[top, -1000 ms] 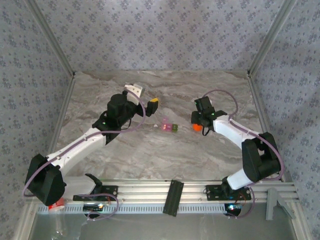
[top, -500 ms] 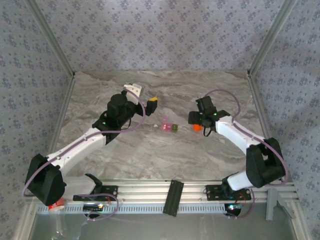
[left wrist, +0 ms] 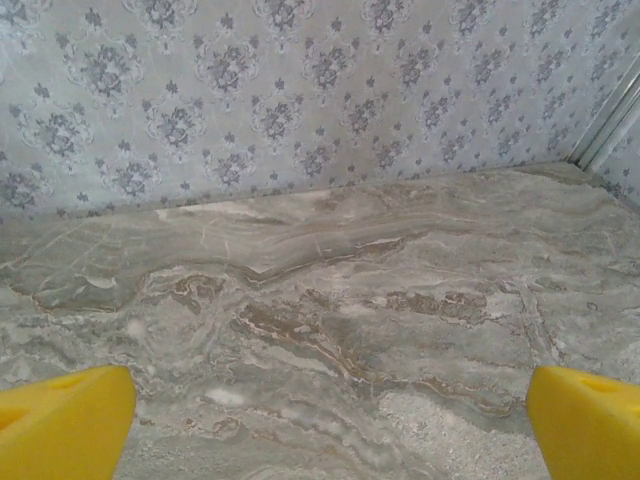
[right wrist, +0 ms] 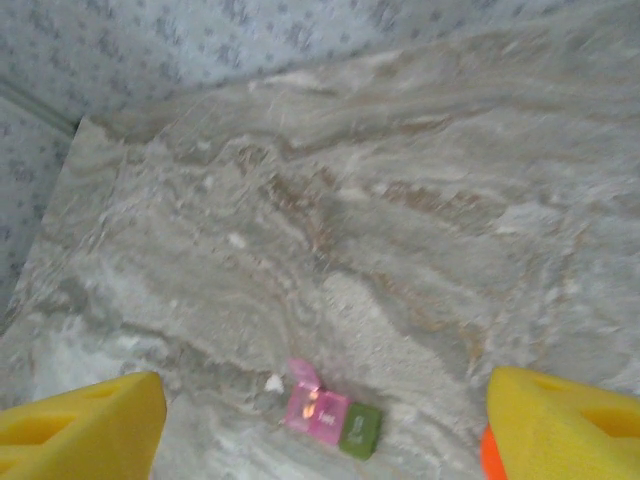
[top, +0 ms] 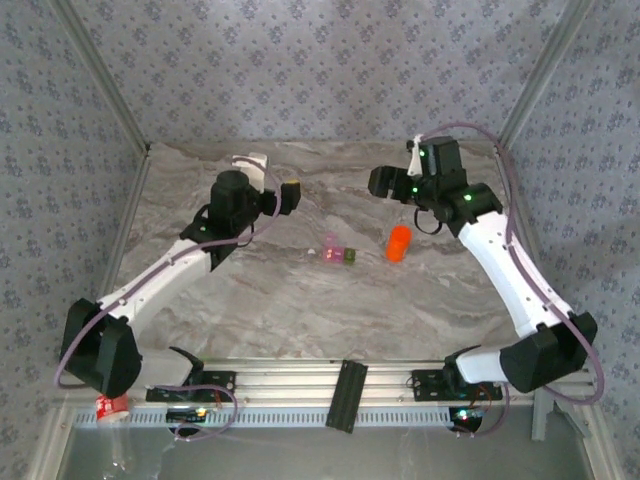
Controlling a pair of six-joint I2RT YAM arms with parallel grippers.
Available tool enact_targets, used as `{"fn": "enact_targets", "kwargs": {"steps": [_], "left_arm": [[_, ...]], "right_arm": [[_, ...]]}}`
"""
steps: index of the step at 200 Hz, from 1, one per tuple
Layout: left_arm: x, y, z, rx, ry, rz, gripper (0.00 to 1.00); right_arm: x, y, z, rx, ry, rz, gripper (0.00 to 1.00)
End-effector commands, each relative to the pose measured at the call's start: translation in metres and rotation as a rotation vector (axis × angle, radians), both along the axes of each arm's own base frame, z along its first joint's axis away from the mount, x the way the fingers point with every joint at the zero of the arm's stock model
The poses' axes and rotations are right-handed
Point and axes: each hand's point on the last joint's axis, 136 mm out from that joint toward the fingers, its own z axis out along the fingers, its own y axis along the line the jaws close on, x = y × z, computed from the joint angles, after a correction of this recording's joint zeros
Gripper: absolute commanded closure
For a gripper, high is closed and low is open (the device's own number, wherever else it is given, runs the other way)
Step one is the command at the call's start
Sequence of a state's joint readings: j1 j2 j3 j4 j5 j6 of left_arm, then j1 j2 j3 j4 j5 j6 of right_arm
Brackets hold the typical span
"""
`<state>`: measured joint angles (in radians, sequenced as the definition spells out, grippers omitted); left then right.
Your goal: Sort the pills into containers
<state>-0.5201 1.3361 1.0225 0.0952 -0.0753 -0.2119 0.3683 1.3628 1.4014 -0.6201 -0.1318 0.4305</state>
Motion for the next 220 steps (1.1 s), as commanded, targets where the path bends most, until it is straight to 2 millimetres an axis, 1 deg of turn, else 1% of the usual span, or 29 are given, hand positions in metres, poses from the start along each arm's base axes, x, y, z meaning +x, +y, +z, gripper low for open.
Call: {"fn": "enact_targets", "kwargs": {"steps": [1, 3, 8, 26, 36, 70, 79, 104, 124, 144, 168, 186, 220], "left_arm": [[0.004, -0.009, 0.007, -0.018, 0.046, -0.042, 0.0], [0.004, -0.01, 0.005, -0.011, 0.054, -0.045, 0.0], [0.005, -0.012, 0.005, -0.002, 0.059, -0.057, 0.0], [0.01, -0.017, -0.002, 0.042, 0.098, -0.075, 0.0], [0.013, -0.02, -0.009, 0.066, 0.125, -0.082, 0.0], [0.018, -0.026, -0.036, 0.113, 0.202, -0.1, 0.0], [0.018, -0.028, -0.043, 0.122, 0.221, -0.102, 0.0], [0.017, -0.034, -0.061, 0.141, 0.267, -0.114, 0.0], [0.017, -0.041, -0.075, 0.167, 0.301, -0.128, 0.0], [0.014, -0.051, -0.089, 0.227, 0.324, -0.144, 0.0], [0.01, -0.063, -0.102, 0.312, 0.339, -0.165, 0.0], [0.01, -0.067, -0.111, 0.346, 0.362, -0.165, 0.0], [0.012, -0.072, -0.124, 0.337, 0.403, -0.162, 0.0]], "right_arm": [[-0.018, 0.029, -0.035, 0.029, 0.159, 0.1, 0.18], [-0.018, 0.031, -0.037, 0.025, 0.163, 0.104, 0.19], [-0.019, 0.035, -0.044, 0.017, 0.179, 0.111, 0.21], [-0.022, 0.047, -0.068, -0.011, 0.235, 0.131, 0.27], [-0.023, 0.052, -0.084, -0.028, 0.268, 0.13, 0.31], [-0.03, 0.065, -0.133, -0.079, 0.371, 0.14, 0.4], [-0.031, 0.066, -0.147, -0.105, 0.399, 0.136, 0.43], [-0.036, 0.066, -0.176, -0.18, 0.455, 0.128, 0.48], [-0.039, 0.064, -0.197, -0.219, 0.495, 0.128, 0.49], [-0.042, 0.062, -0.214, -0.243, 0.532, 0.123, 0.49], [-0.042, 0.058, -0.226, -0.268, 0.551, 0.104, 0.5], [-0.046, 0.056, -0.232, -0.269, 0.574, 0.09, 0.5], [-0.043, 0.052, -0.239, -0.273, 0.585, 0.068, 0.5]]}}
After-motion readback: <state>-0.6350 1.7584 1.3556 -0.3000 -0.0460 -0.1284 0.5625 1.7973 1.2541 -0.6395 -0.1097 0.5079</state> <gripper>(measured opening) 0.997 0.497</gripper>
